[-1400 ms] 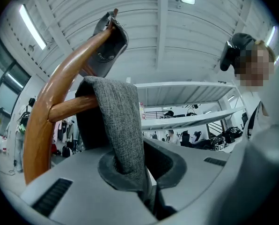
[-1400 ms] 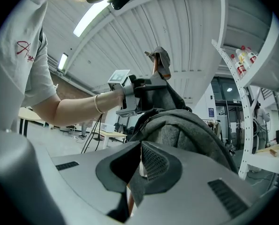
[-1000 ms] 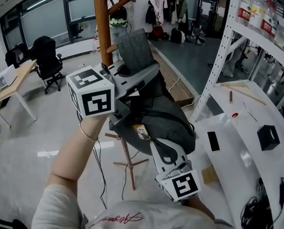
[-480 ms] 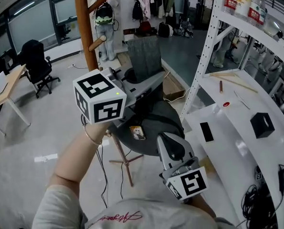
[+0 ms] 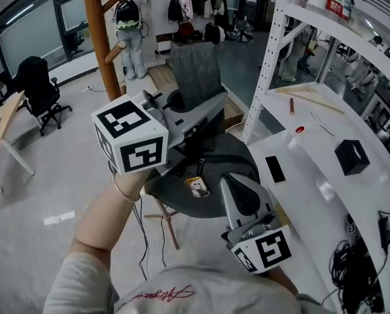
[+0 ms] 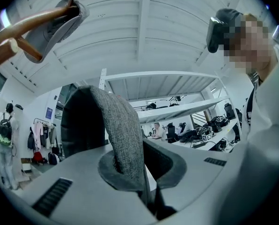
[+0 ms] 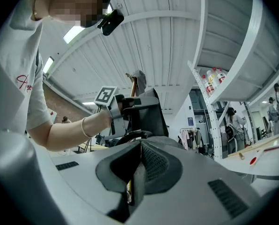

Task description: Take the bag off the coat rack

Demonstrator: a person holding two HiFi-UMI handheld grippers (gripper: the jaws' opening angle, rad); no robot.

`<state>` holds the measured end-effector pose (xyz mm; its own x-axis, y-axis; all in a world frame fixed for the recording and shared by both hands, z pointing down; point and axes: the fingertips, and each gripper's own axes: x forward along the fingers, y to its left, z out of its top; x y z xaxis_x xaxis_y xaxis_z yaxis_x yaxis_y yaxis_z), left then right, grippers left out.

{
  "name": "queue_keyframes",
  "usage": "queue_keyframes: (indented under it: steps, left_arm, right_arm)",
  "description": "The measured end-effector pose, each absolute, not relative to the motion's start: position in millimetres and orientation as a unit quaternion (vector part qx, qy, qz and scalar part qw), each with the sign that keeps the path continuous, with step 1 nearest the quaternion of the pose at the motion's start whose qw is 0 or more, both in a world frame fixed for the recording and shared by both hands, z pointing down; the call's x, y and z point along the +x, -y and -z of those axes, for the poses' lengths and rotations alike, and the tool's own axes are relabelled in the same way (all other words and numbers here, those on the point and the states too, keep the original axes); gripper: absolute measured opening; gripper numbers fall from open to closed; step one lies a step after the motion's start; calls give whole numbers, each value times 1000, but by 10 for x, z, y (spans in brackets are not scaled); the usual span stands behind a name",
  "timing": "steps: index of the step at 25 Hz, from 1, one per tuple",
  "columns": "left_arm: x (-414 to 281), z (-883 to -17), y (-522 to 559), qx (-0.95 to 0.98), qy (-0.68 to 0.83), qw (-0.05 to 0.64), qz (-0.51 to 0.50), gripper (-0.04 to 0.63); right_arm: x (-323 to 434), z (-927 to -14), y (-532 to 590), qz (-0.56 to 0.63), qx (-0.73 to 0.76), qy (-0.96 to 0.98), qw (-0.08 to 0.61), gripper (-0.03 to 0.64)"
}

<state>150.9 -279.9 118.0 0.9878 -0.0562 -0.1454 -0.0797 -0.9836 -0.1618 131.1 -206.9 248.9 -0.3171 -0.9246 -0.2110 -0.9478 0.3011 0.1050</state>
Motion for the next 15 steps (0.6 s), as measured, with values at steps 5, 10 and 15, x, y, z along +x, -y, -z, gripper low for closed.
queue_keyframes:
  steps: [5,10,15]
  left_arm:
    - [1555,-1186,2626,-992,-30,92,-78,37]
    - [1615,-1250,2436,-991,-33,110,-75,37]
    - [1696,-1308,2336,-991,-28,106,-76,37]
  right_arm:
    - [1420,-2403,1998,-111,-590,-797,60,20]
    - [1498,-2404,1955,-106,-599,-792,54,20]
    - [1599,-2393,1909,-105,-610,-784,46,20]
